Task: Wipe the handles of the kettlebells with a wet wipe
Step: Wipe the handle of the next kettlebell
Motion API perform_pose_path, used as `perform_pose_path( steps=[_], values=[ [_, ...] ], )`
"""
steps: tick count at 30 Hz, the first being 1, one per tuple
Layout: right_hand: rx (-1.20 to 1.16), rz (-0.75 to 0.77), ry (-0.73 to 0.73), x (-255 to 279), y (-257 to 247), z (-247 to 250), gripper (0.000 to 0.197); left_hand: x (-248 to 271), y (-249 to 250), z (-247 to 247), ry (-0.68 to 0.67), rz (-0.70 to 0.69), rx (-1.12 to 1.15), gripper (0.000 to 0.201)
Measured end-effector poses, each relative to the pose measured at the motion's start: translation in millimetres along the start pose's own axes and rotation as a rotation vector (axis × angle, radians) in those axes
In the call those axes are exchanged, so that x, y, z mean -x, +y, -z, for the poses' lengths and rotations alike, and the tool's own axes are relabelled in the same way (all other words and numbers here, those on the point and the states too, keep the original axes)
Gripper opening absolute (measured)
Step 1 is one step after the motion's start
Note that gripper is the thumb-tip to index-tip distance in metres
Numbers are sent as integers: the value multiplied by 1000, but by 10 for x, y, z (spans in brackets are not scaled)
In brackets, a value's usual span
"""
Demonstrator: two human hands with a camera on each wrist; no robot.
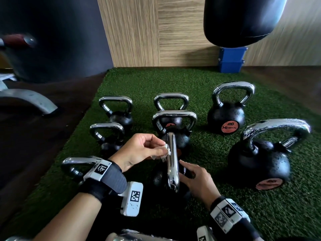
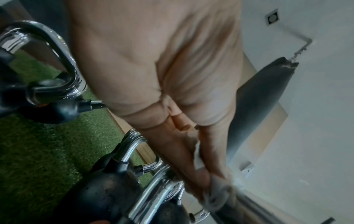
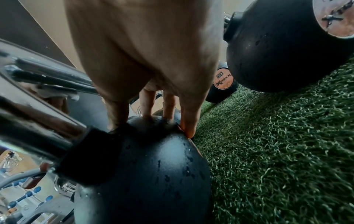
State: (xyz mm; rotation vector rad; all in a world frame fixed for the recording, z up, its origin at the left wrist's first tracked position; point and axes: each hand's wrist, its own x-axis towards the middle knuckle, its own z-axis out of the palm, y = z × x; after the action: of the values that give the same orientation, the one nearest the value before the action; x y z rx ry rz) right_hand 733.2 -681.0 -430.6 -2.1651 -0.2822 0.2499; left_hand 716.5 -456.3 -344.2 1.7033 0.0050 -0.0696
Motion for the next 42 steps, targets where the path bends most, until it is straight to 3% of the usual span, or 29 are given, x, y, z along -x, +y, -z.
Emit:
perform_pose_path(
  steps=[2, 4, 7, 18, 21, 31, 36, 39, 42],
  values=[
    [-10, -6, -3, 1, -1, -2, 57, 65, 14, -30, -19, -15, -17, 23],
    [-26, -5, -9, 12, 3, -5, 57, 166, 6, -39, -132, -21, -38, 16],
    [-32, -5, -10, 30, -3, 4, 58, 312, 11, -32, -281, -59, -85, 25],
    [-57, -2, 5, 43, -9, -9, 56, 502, -172, -90, -250, -132, -268, 28],
    [-63, -7, 12, 29, -5, -17, 56, 461, -173, -106, -256, -121, -361, 23],
    [38, 17, 4, -28, -11, 63, 51, 331, -267, -142, -296, -67, -498, 33],
    [1, 183, 257, -28, -340, 470, 22, 325, -121, 126, -190, -98, -437, 23],
    [-65, 384, 158, 45, -695, 644, 18, 299, 105, 263, -65, -167, -346, 22],
    [-89, 524, 65, 106, -974, 665, 24, 237, 326, 235, -35, -224, -205, 23]
  ],
)
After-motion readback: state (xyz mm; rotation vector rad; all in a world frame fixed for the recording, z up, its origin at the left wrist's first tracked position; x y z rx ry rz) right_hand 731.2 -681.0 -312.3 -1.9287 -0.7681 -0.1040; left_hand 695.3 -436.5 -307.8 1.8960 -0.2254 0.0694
